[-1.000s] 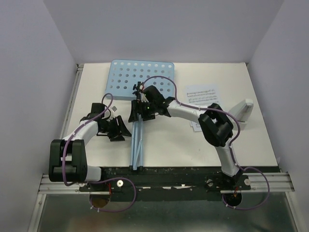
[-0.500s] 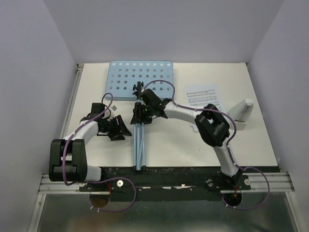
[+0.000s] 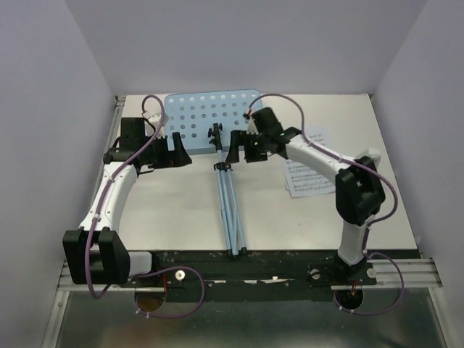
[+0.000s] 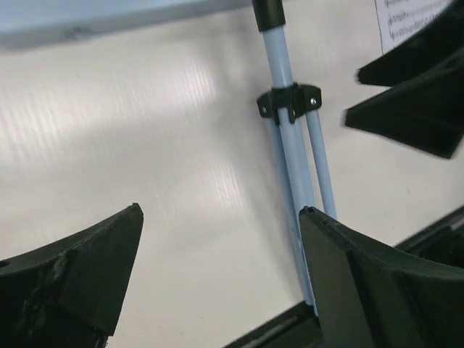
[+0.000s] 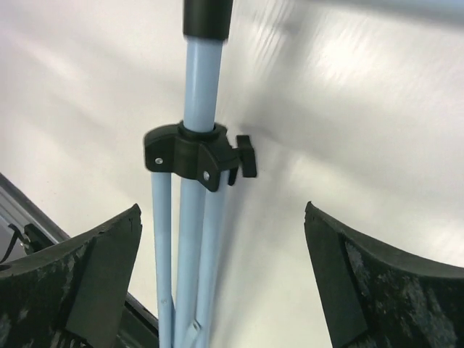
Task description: Pack up the instrument practice props
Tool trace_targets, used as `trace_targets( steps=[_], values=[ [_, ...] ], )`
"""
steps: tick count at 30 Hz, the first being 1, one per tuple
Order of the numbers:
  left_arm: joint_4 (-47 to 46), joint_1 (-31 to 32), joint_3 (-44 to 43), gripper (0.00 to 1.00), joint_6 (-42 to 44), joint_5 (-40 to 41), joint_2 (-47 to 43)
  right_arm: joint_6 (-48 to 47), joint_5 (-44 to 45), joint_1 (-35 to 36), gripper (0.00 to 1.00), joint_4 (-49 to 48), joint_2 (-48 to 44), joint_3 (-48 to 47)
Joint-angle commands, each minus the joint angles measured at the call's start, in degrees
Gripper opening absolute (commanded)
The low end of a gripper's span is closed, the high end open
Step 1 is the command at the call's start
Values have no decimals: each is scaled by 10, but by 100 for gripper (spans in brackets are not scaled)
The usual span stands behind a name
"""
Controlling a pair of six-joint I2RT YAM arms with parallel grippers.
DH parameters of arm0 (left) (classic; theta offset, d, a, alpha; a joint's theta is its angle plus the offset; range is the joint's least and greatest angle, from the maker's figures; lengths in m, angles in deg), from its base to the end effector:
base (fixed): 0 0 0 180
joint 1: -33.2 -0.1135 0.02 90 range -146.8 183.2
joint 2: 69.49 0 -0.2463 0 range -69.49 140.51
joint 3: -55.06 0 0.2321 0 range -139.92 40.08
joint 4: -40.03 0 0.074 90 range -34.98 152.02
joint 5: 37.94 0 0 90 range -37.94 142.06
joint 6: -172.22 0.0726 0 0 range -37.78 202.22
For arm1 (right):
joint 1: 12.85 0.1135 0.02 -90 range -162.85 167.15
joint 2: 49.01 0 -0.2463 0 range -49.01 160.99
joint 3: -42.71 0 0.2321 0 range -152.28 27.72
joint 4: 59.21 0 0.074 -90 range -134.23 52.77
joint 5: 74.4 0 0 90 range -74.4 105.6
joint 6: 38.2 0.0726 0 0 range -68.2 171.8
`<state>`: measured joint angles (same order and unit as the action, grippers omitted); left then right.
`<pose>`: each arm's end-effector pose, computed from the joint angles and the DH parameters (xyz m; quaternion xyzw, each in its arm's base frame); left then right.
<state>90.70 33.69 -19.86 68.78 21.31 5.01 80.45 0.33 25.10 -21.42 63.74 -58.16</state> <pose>0.2732 -0.0395 0.2477 -0.0127 0.9112 -0.2873 0.2951 0.3317 0.2830 0.1831 -0.1211 0.9236 0.2918 0.2171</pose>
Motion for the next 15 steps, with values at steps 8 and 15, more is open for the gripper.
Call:
trace_targets(
  steps=[8, 15],
  values=[
    [-23, -30, -86, 99, 170, 133, -31, -171, 115, -80, 100, 123, -237, -11],
    [-60, -32, -131, 99, 168, 143, -23, -222, 255, -81, 99, 133, -335, -17]
  ],
)
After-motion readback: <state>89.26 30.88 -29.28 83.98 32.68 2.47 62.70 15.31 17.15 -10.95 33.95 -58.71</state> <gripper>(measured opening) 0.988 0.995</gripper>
